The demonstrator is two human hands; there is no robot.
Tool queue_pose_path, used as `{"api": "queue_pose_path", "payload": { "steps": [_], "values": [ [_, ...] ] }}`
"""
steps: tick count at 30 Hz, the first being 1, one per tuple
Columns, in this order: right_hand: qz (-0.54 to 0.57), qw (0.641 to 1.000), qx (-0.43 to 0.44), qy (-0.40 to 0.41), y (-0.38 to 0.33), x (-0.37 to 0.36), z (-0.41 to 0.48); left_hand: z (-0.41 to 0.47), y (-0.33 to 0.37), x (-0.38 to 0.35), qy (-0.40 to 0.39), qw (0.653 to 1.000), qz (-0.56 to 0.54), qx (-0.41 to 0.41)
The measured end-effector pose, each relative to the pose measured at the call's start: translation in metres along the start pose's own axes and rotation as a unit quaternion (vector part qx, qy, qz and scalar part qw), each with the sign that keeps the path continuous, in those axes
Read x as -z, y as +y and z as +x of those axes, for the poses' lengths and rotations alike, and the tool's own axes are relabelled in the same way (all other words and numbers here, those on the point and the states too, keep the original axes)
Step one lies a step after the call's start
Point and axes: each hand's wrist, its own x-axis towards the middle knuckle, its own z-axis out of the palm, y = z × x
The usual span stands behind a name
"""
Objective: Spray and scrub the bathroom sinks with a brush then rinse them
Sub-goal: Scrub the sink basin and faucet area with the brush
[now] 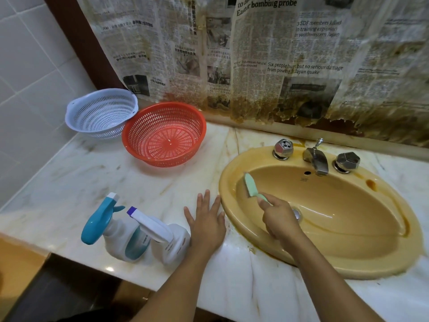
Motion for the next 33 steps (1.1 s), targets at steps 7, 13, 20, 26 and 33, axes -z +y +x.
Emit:
{"api": "queue_pose_path", "payload": {
  "steps": [7, 13, 20, 26, 33],
  "values": [
    [0.144, 0.987, -0.069, -0.007, -0.006, -0.059, -0.037, -0.004, -0.005, -0.007, 0.057, 0.996, -0.072, -0.012],
    [0.124, 0.987, -0.1, 0.025, 0.002, -0.058, -0.04, -0.004, -0.007, -0.008, 0.074, 0.994, -0.083, -0.01],
    [0.105, 0.992, -0.066, 0.006, -0.005, -0.061, -0.036, -0.004, -0.009, -0.005, 0.068, 0.99, -0.121, -0.011],
    [-0.013, 0.999, 0.024, 0.031, -0.035, -0.08, -0.004, -0.004, -0.017, -0.004, 0.083, 0.978, -0.193, -0.019],
    [-0.195, 0.979, 0.055, -0.025, -0.043, -0.106, 0.011, -0.01, -0.018, 0.0, 0.142, 0.943, -0.299, 0.021]
  ]
}}
